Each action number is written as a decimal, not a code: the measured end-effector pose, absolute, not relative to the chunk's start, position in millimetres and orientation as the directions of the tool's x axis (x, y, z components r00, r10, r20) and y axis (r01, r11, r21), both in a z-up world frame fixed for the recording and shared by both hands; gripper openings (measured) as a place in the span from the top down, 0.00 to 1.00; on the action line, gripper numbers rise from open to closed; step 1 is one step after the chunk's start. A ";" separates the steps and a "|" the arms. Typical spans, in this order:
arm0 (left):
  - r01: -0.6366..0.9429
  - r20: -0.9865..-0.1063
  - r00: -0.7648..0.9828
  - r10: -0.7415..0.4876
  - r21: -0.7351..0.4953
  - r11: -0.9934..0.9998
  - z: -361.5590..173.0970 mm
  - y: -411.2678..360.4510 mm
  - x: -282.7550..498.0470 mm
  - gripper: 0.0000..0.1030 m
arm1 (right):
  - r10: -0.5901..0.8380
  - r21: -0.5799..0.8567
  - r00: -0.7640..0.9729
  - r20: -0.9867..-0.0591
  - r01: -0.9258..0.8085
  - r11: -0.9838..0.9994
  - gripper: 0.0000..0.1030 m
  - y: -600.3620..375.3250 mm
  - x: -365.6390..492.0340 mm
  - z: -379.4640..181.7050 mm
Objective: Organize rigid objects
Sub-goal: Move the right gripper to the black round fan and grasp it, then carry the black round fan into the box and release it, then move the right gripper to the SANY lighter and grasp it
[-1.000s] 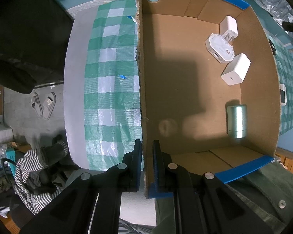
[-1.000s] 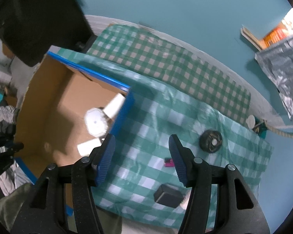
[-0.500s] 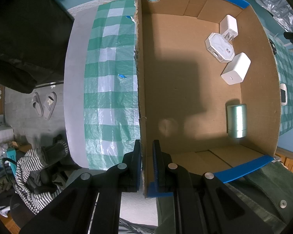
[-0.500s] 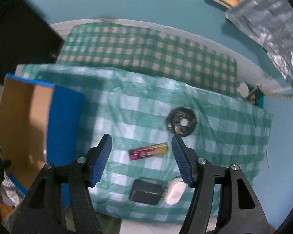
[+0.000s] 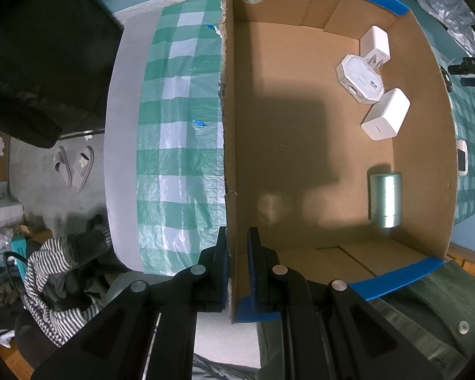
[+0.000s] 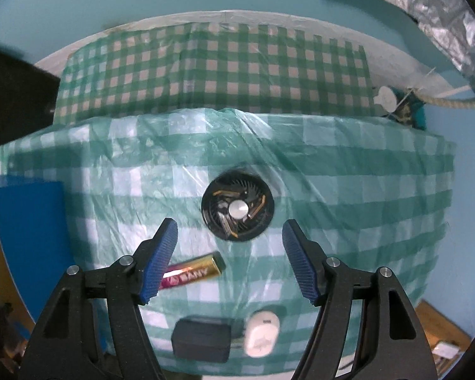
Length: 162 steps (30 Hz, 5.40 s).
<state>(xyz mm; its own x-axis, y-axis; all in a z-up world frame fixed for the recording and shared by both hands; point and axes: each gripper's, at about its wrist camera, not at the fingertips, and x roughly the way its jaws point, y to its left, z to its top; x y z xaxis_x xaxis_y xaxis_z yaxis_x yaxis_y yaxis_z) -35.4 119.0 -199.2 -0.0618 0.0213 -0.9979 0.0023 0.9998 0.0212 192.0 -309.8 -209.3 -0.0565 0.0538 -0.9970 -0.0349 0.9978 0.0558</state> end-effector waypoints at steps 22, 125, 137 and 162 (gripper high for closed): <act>-0.012 -0.996 -0.082 0.034 0.035 0.999 -202.3 117.6 -33.1 0.90 | 0.028 0.030 -0.090 -0.996 -0.021 0.999 0.40 -313.7 199.3 -258.9; 0.045 -0.997 -0.068 0.021 0.018 0.999 -199.2 116.4 -33.8 0.90 | 0.119 0.102 -0.010 -0.993 -0.587 0.803 0.40 -56.9 96.7 -138.9; 0.049 -0.998 -0.067 0.021 0.018 0.999 -199.0 116.3 -34.2 0.90 | 0.153 0.125 0.017 -0.988 -0.490 0.863 0.40 -96.5 100.9 -117.0; 0.080 -0.998 -0.060 0.025 0.020 0.997 -196.6 114.9 -36.2 0.90 | 0.129 0.130 -0.018 -0.992 -0.158 0.979 0.35 -221.5 111.8 -136.4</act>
<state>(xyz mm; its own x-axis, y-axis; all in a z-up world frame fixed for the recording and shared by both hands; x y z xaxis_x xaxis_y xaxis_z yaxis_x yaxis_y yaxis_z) -36.2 114.9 -196.6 -0.0598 0.0250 -0.9979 0.0798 0.9966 0.0202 111.8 -221.5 -136.4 -0.0182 0.1287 -0.9915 -0.1577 0.9789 0.1300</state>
